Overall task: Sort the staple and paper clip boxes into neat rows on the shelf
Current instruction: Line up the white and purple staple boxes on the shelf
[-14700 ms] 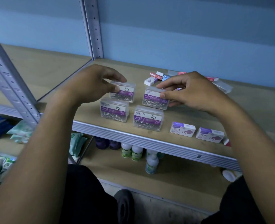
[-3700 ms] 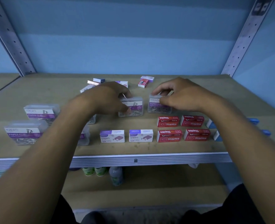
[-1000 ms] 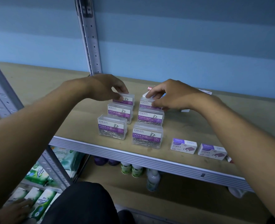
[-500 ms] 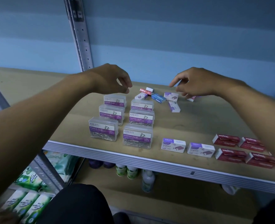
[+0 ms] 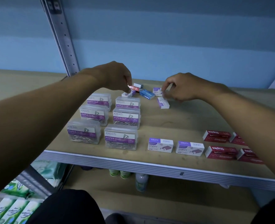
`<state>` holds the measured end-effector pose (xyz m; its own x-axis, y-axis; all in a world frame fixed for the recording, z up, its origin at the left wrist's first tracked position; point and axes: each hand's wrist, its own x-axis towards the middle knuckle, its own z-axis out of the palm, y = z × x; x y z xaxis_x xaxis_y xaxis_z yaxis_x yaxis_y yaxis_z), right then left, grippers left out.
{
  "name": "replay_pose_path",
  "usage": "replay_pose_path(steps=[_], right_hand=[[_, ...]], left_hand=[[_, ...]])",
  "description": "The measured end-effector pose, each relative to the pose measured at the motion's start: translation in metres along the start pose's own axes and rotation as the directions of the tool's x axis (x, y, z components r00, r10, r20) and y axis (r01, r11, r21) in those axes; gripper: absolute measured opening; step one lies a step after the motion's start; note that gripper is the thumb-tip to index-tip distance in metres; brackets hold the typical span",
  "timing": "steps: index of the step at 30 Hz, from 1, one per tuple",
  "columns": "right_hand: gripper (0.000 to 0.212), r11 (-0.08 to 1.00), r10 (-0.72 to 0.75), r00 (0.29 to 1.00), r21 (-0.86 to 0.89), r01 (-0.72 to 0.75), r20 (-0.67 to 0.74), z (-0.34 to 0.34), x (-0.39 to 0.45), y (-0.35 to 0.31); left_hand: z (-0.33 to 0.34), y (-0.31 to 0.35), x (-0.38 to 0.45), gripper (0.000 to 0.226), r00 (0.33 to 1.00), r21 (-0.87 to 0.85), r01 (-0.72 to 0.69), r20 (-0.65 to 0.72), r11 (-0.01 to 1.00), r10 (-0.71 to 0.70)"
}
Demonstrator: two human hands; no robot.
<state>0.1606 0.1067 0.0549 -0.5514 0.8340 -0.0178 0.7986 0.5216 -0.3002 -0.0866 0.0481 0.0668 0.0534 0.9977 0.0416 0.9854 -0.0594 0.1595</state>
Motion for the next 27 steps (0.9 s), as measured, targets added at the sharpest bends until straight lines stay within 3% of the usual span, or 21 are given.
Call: replay_pose_path(steps=[6,11,27], right_hand=[[0.036,0.999,0.007,1.0,-0.039,-0.007,0.008,0.019,0.012,0.003],[0.034,1.0,-0.025,1.0,-0.013,0.025,-0.009,0.025,0.015,0.006],[0.033,0.992,-0.028,1.0,0.122,0.027,0.01,0.014,0.001,0.008]], left_hand=[[0.013,0.004,0.024,0.025,0.99,0.034,0.085,0.107,0.996,-0.089],[0.022,0.007,0.037,0.024,0.976,0.029,0.151,0.154,0.988,-0.154],[0.015,0.006,0.034,0.027,0.981,-0.019,0.163,0.113,0.986,-0.16]])
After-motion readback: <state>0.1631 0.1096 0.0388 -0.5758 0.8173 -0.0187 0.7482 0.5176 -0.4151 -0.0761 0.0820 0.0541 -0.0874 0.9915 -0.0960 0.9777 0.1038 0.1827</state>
